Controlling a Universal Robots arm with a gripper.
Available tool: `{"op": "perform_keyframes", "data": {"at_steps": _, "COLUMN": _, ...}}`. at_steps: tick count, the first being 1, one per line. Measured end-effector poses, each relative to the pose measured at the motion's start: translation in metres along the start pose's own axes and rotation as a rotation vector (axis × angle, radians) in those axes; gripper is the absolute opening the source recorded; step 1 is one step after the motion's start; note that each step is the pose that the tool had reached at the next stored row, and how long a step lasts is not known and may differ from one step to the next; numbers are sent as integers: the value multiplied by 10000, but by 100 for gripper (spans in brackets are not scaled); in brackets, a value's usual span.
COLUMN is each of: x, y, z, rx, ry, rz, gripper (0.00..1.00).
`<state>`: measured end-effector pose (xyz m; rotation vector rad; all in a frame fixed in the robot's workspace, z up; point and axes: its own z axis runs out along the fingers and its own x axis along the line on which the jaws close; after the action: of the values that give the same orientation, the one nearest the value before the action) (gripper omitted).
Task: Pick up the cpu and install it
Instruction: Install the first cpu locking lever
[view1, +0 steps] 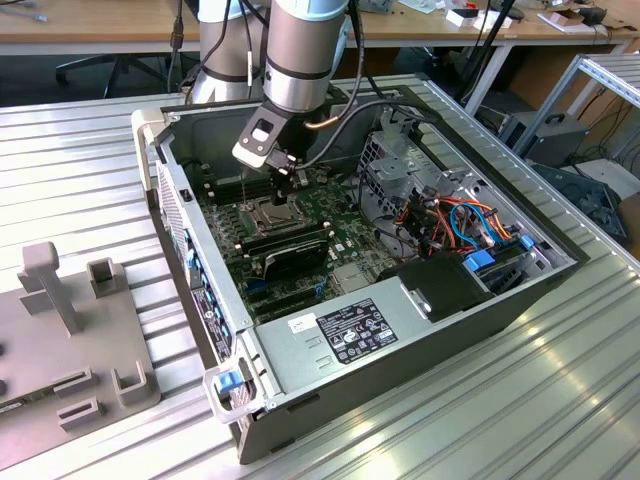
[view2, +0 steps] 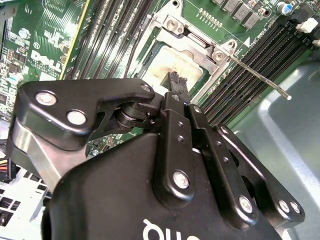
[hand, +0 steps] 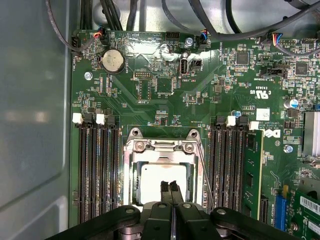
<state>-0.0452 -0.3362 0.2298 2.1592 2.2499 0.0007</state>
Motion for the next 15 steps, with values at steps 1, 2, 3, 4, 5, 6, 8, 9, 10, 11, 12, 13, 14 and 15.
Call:
{"op": "perform_keyframes", "data": {"at_steps": 1, "x": 0, "y": 0, "z": 0, "rx": -4, "ry": 3, "rz": -145, "gripper": 11}}
{"op": "perform_keyframes", "data": {"at_steps": 2, "x": 0, "y": 0, "z": 0, "rx": -6, "ry": 5, "rz": -311, "gripper": 11}}
{"op": "perform_keyframes", "data": {"at_steps": 3, "x": 0, "y": 0, "z": 0, "rx": -11, "ry": 10, "rz": -684, "gripper": 11}}
{"op": "perform_keyframes", "data": {"at_steps": 4, "x": 0, "y": 0, "z": 0, "rx": -14, "ry": 13, "rz": -853, "gripper": 11}}
{"op": "perform_keyframes", "data": {"at_steps": 5, "x": 0, "y": 0, "z": 0, "rx": -17, "ry": 16, "rz": -1038, "gripper": 11}}
{"op": "perform_keyframes", "data": {"at_steps": 6, "x": 0, "y": 0, "z": 0, "rx": -20, "ry": 19, "rz": -1229, "gripper": 11}}
{"op": "perform_keyframes", "data": {"at_steps": 8, "x": 0, "y": 0, "z": 0, "rx": -26, "ry": 25, "rz": -1607, "gripper": 11}}
{"op": "perform_keyframes", "data": {"at_steps": 9, "x": 0, "y": 0, "z": 0, "rx": -27, "ry": 26, "rz": -1645, "gripper": 11}}
{"op": "perform_keyframes", "data": {"at_steps": 10, "x": 0, "y": 0, "z": 0, "rx": -27, "ry": 26, "rz": -1648, "gripper": 11}}
{"op": "perform_keyframes", "data": {"at_steps": 11, "x": 0, "y": 0, "z": 0, "rx": -28, "ry": 26, "rz": -1650, "gripper": 11}}
{"op": "perform_keyframes", "data": {"at_steps": 12, "x": 0, "y": 0, "z": 0, "rx": -27, "ry": 26, "rz": -1655, "gripper": 11}}
{"op": "perform_keyframes", "data": {"at_steps": 13, "x": 0, "y": 0, "z": 0, "rx": -27, "ry": 26, "rz": -1667, "gripper": 11}}
{"op": "perform_keyframes", "data": {"at_steps": 14, "x": 0, "y": 0, "z": 0, "rx": -29, "ry": 28, "rz": -1732, "gripper": 11}}
{"op": "perform_keyframes", "data": {"at_steps": 15, "x": 0, "y": 0, "z": 0, "rx": -31, "ry": 29, "rz": -1841, "gripper": 11}}
